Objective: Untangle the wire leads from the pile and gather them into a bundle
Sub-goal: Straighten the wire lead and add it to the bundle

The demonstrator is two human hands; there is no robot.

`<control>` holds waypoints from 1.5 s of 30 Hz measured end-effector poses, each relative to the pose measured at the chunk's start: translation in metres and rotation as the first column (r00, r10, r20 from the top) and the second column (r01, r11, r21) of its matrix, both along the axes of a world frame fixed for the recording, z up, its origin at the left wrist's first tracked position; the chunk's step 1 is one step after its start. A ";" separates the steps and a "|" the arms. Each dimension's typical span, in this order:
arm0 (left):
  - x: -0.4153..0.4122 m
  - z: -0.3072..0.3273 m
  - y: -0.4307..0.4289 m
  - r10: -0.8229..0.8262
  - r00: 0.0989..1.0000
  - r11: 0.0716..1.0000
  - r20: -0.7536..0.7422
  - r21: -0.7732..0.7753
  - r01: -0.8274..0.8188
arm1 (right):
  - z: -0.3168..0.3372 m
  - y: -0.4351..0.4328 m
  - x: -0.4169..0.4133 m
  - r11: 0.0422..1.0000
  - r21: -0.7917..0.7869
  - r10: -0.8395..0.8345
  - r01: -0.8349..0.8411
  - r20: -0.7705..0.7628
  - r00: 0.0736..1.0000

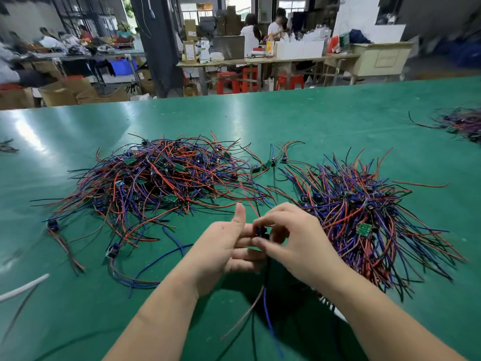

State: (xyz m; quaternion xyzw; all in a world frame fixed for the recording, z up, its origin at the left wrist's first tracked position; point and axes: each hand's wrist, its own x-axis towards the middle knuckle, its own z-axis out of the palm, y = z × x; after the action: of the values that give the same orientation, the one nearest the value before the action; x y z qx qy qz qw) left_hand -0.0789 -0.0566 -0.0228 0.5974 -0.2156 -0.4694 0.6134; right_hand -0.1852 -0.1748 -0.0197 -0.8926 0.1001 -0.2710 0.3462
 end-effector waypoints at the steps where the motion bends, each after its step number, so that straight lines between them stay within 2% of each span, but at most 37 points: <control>1: 0.001 0.003 0.001 -0.028 1.000 0.999 0.008 0.020 0.028 | 0.001 -0.001 0.000 1.000 0.003 -0.023 0.023 0.019 1.000; 3: 0.006 0.010 0.002 0.057 0.996 0.998 0.064 0.018 -0.058 | 0.006 -0.008 -0.003 0.995 -0.001 -0.095 0.095 0.087 0.992; 4: 0.010 0.014 0.005 0.165 0.977 0.986 0.138 -0.013 -0.165 | 0.010 -0.014 -0.005 0.988 -0.002 -0.154 0.156 0.148 0.977; 5: 0.017 0.017 0.010 0.295 0.920 0.955 0.259 -0.048 -0.293 | 0.014 -0.020 -0.008 0.973 0.009 -0.227 0.231 0.219 0.949; 6: 0.026 0.018 0.017 0.407 0.799 0.904 0.443 -0.069 -0.422 | 0.019 -0.027 -0.012 0.953 0.044 -0.300 0.300 0.287 0.910; 7: 0.038 0.016 0.025 0.443 0.602 0.838 0.665 -0.067 -0.542 | 0.024 -0.034 -0.016 0.930 0.108 -0.368 0.352 0.341 0.865; 8: 0.050 0.014 0.035 0.369 0.401 0.771 0.839 -0.036 -0.636 | 0.028 -0.040 -0.019 0.902 0.181 -0.431 0.392 0.382 0.817; 9: 0.060 0.010 0.044 0.250 0.281 0.710 0.926 0.022 -0.703 | 0.031 -0.046 -0.022 0.870 0.228 -0.494 0.438 0.419 0.762; 10: 0.069 0.005 0.051 0.137 0.256 0.657 0.957 0.105 -0.746 | 0.034 -0.051 -0.026 0.835 0.242 -0.548 0.494 0.452 0.704; 12: 0.080 -0.005 0.057 -0.022 0.352 0.579 0.936 0.298 -0.759 | 0.038 -0.060 -0.033 0.765 0.204 -0.623 0.610 0.472 0.623; 13: 0.082 -0.009 0.057 -0.088 0.390 0.547 0.917 0.372 -0.750 | 0.039 -0.065 -0.035 0.737 0.161 -0.646 0.657 0.453 0.614; 15: 0.084 -0.015 0.057 -0.139 0.383 0.512 0.913 0.397 -0.762 | 0.038 -0.073 -0.039 0.703 0.057 -0.677 0.709 0.363 0.641; 18: 0.084 -0.015 0.059 -0.074 0.297 0.480 0.952 0.295 -0.826 | 0.037 -0.074 -0.037 0.697 0.013 -0.698 0.717 0.246 0.673; 20: 0.083 -0.014 0.058 -0.043 0.258 0.475 0.965 0.247 -0.845 | 0.037 -0.067 -0.035 0.721 0.030 -0.674 0.693 0.262 0.691; 21: 0.081 -0.013 0.056 0.007 0.212 0.503 0.977 0.180 -0.846 | 0.037 -0.063 -0.033 0.739 0.033 -0.652 0.673 0.287 0.702; 24: 0.071 -0.003 0.050 0.334 0.024 0.654 0.942 -0.213 -0.726 | 0.036 -0.051 -0.028 0.804 0.062 -0.571 0.592 0.363 0.737; 25: 0.065 0.003 0.046 0.440 0.001 0.693 0.898 -0.338 -0.637 | 0.035 -0.047 -0.026 0.835 0.094 -0.537 0.543 0.355 0.765; 26: 0.057 0.010 0.042 0.521 0.014 0.718 0.854 -0.429 -0.547 | 0.034 -0.042 -0.024 0.871 0.150 -0.491 0.468 0.313 0.813; 27: 0.048 0.016 0.038 0.583 0.069 0.732 0.810 -0.486 -0.478 | 0.033 -0.037 -0.022 0.903 0.227 -0.416 0.365 0.244 0.876; 28: 0.037 0.021 0.032 0.632 0.177 0.738 0.754 -0.515 -0.436 | 0.032 -0.032 -0.019 0.918 0.316 -0.302 0.240 0.166 0.939; 30: 0.013 0.029 0.021 0.663 0.506 0.747 0.552 -0.536 -0.393 | 0.030 -0.020 -0.014 0.891 0.454 -0.031 0.009 0.042 0.999; 31: 0.002 0.032 0.016 0.635 0.656 0.746 0.408 -0.544 -0.384 | 0.028 -0.015 -0.013 0.872 0.482 0.088 -0.078 0.002 0.996; 33: -0.014 0.034 0.008 0.531 0.838 0.742 0.125 -0.546 -0.389 | 0.023 -0.006 -0.011 0.828 0.519 0.268 -0.213 -0.033 0.963; 35: -0.023 0.034 0.003 0.426 0.901 0.744 -0.077 -0.537 -0.398 | 0.019 0.004 -0.009 0.765 0.576 0.362 -0.290 -0.011 0.932; 37: -0.027 0.033 0.001 0.367 0.917 0.745 -0.157 -0.540 -0.391 | 0.015 0.010 -0.006 0.686 0.661 0.376 -0.304 0.036 0.926; 42: -0.018 0.030 -0.001 0.451 0.883 0.691 -0.132 -0.574 -0.438 | 0.013 0.008 -0.002 0.569 0.784 0.279 -0.248 0.100 0.955; 43: -0.016 0.029 -0.002 0.476 0.873 0.698 -0.106 -0.557 -0.449 | 0.014 0.006 -0.002 0.550 0.801 0.232 -0.237 0.127 0.965; 45: -0.012 0.027 -0.004 0.508 0.861 0.769 -0.018 -0.440 -0.463 | 0.017 0.002 -0.001 0.522 0.827 0.102 -0.208 0.181 0.978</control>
State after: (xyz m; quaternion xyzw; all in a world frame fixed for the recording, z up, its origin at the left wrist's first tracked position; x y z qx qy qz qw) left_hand -0.0908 -0.0607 0.0044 0.5056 -0.1827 -0.2042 0.8181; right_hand -0.1860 -0.1727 -0.0031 -0.6047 0.1189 -0.2058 0.7601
